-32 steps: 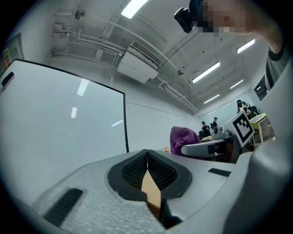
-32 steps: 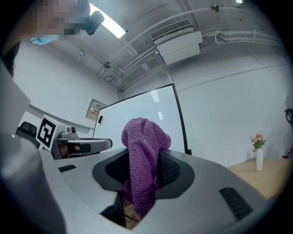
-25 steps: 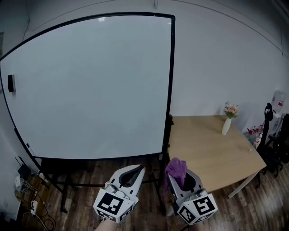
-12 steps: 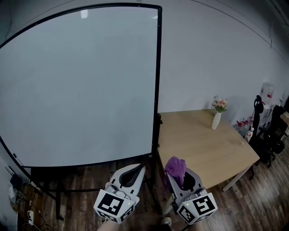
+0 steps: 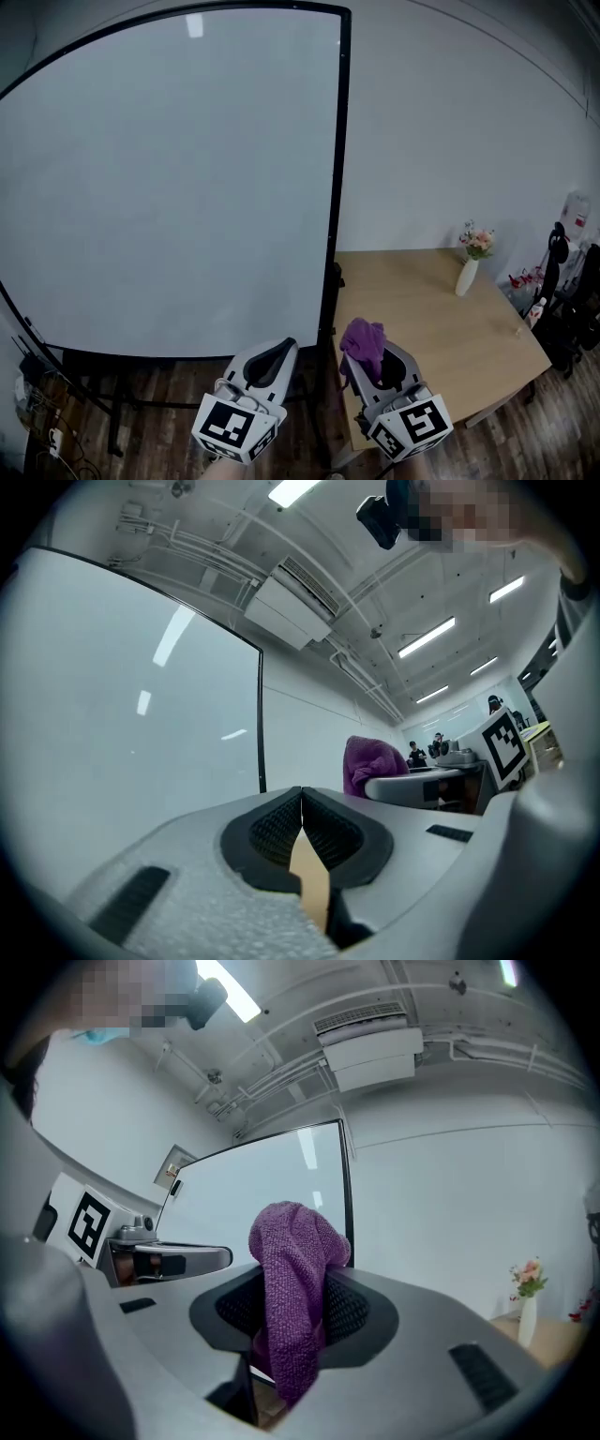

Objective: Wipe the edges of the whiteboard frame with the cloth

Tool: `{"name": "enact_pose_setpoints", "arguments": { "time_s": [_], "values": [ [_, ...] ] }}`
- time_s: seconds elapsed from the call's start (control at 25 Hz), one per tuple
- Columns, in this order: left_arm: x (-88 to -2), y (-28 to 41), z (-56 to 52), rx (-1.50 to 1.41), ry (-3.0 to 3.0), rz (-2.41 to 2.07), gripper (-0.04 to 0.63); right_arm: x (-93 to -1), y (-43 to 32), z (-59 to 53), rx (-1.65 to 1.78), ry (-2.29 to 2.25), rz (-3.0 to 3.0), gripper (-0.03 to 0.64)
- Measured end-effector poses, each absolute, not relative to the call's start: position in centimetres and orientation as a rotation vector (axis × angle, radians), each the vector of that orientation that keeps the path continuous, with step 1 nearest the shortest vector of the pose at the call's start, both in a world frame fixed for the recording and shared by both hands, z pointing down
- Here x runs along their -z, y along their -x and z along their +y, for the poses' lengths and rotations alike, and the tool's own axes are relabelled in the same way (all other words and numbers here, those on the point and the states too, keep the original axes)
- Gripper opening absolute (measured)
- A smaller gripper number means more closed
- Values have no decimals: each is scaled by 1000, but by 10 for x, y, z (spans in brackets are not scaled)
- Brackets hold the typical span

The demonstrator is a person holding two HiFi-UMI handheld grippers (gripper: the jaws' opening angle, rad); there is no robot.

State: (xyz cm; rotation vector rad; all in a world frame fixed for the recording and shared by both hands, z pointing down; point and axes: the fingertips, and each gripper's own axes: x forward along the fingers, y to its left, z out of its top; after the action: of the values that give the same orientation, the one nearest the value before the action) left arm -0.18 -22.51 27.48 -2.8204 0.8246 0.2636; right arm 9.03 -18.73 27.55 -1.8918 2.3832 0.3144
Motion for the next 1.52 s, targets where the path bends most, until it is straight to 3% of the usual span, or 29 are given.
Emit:
{"name": "enact_pose_setpoints", "arguments": {
  "time_s": [0.68,0.96,1.52],
  "values": [
    [-260,-66,-303,-274,2692,1100,17,-219,-158,-310,-648,1635,2624,129],
    [-255,-65,-316,-286,2656,1143,17,-156,-158,-344,-984,1652,2582,126],
    [-228,-59,-326,-256,2671,1089,17,-31,-154,-376,-1223,1767,2388,124]
  ]
}}
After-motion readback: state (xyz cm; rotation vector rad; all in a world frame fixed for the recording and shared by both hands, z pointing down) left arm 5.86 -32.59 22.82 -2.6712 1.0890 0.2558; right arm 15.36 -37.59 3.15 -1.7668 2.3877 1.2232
